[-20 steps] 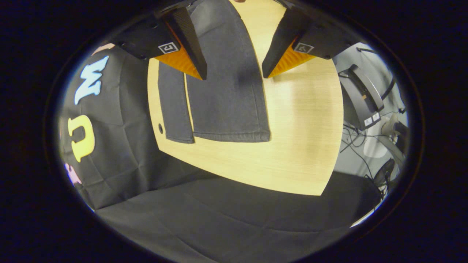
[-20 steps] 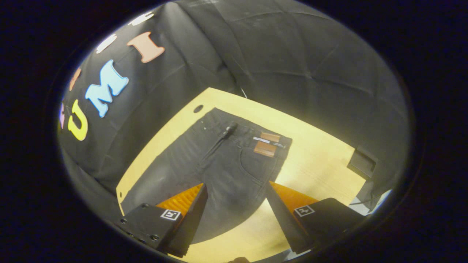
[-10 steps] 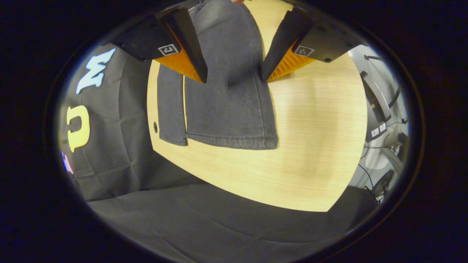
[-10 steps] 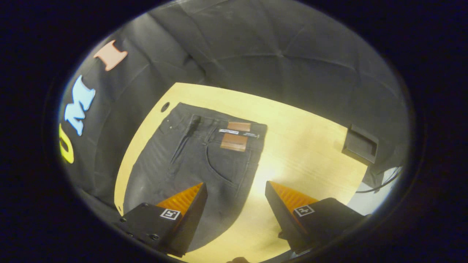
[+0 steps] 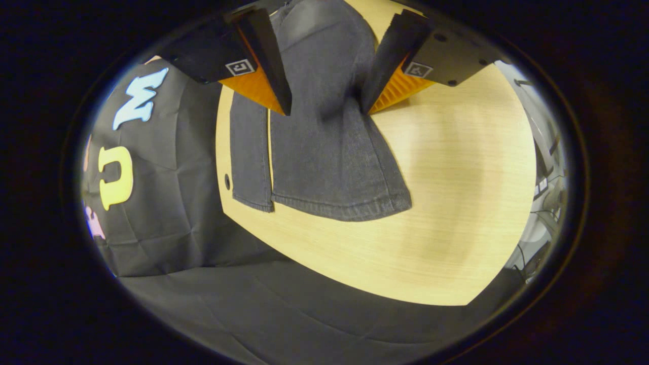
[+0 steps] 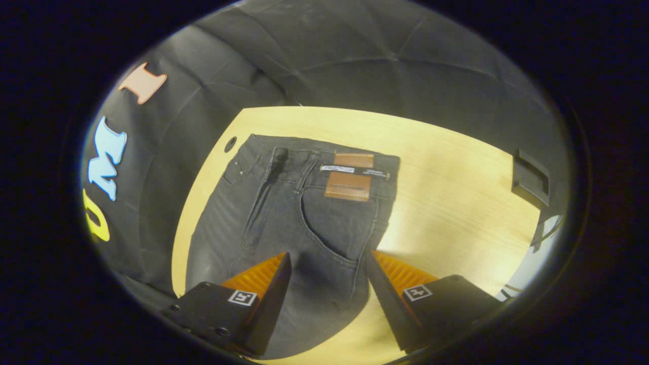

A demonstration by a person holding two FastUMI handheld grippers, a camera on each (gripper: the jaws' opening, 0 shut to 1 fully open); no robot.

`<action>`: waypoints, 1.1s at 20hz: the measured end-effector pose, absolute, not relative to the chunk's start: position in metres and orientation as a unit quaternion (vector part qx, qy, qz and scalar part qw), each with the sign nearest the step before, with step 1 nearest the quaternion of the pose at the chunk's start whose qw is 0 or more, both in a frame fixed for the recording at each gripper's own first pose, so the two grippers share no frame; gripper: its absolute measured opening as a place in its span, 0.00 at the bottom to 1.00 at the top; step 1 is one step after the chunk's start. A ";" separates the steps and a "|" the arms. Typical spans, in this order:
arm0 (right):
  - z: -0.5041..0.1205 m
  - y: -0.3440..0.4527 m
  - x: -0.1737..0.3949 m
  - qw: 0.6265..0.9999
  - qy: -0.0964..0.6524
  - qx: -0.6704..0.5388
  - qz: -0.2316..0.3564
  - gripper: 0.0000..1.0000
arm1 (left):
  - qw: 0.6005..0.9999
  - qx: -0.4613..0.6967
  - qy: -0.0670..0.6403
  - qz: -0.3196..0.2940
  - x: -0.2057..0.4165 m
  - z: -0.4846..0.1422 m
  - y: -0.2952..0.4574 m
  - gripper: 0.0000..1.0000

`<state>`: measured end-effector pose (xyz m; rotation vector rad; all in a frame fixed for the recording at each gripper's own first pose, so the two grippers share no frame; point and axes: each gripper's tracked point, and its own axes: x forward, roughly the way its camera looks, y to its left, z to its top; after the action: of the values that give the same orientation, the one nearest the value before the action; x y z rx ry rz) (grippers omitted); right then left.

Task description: Grasp the waist and the cuffs of the jeans and fold them to make the two legs overlap; first hold the waist and fold one-third of the jeans toward the cuffs, then hold the cuffs and fold the remaining one-third in the same direction to finish folding.

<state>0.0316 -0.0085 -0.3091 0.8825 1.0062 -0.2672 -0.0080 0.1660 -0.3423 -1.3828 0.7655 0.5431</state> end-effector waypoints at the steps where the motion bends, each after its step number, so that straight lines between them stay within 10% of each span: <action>1: -0.309 -0.007 0.029 0.778 0.474 0.394 -0.122 0.81 | 0.665 -0.619 0.340 0.243 -0.009 -0.344 0.166 0.88; 11: -0.321 -0.015 0.022 0.755 0.472 0.444 -0.102 0.07 | 0.659 -0.623 0.353 0.231 -0.022 -0.360 0.168 0.14; 22: -0.235 -0.012 0.044 0.683 0.473 0.550 0.081 0.02 | 0.602 -0.703 0.324 0.194 -0.002 -0.282 0.163 0.08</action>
<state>0.0441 -0.0120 -0.2353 1.2338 1.0608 0.1816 -0.0019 0.1630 -0.2821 -1.6283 0.7506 0.4498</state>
